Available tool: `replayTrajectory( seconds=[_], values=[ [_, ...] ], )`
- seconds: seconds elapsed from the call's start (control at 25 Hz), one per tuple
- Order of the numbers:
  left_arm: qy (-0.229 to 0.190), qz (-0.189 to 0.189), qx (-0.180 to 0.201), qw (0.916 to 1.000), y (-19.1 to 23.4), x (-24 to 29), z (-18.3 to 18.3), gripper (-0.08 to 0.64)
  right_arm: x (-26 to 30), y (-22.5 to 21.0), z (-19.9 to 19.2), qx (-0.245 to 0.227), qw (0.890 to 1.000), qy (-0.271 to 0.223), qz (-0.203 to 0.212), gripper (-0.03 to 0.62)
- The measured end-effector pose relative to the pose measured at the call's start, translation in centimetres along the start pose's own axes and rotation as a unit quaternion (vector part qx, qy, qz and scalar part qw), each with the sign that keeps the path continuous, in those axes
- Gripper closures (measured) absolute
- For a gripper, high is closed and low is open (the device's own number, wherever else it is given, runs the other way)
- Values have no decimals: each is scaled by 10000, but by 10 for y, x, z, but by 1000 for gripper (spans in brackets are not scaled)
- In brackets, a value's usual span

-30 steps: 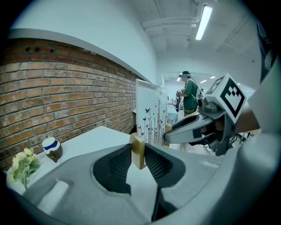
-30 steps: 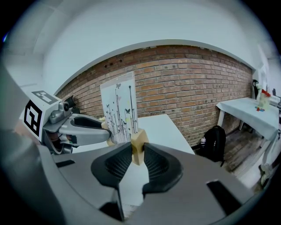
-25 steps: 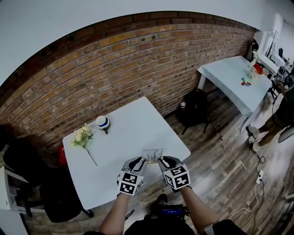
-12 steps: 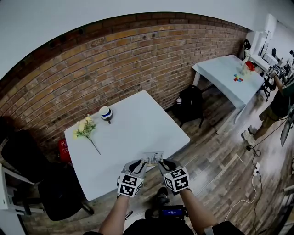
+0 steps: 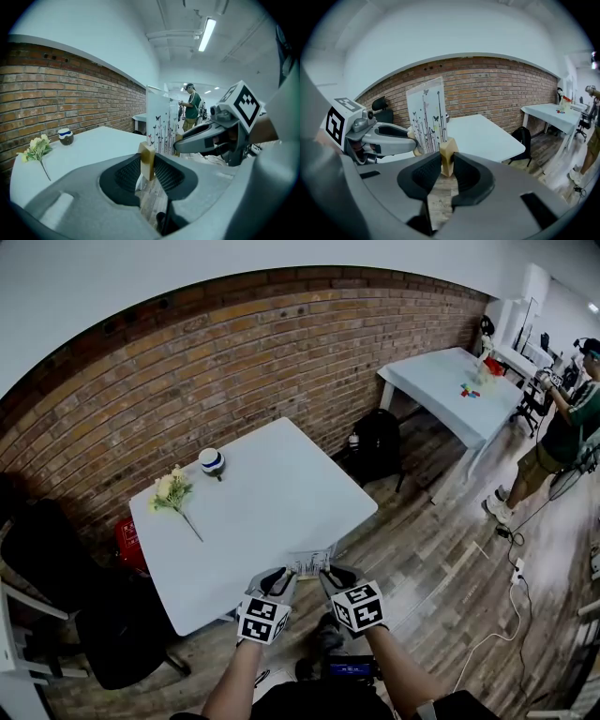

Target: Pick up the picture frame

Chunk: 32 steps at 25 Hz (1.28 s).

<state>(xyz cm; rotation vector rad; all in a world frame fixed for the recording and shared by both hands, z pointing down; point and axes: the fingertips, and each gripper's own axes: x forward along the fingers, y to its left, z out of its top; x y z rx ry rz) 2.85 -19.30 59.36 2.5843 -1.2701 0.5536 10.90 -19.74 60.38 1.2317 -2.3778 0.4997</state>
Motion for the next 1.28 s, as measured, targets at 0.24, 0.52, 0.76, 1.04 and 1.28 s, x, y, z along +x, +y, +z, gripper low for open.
replayTrajectory(
  seconds=[0.24, 0.52, 0.76, 1.04, 1.28],
  values=[
    [-5, -48, 3, 10000, -12, -11, -7, 460, -13, 8, -11, 38, 10000, 3, -45, 505],
    [5, -112, 55, 9999, -25, -15, -10, 460, -25, 9, -21, 67, 9999, -14, -108, 505],
    [37, -168, 97, 9998, -28, -18, -12, 462, -28, 12, -22, 62, 9999, 6, -139, 505],
    [28, -185, 128, 9997, -29, -16, -12, 462, -28, 10, -24, 65, 9999, 11, -157, 505],
    [64, -218, 126, 9997, -26, -12, -12, 462, -25, 7, -23, 92, 9998, 20, -182, 505]
  ],
)
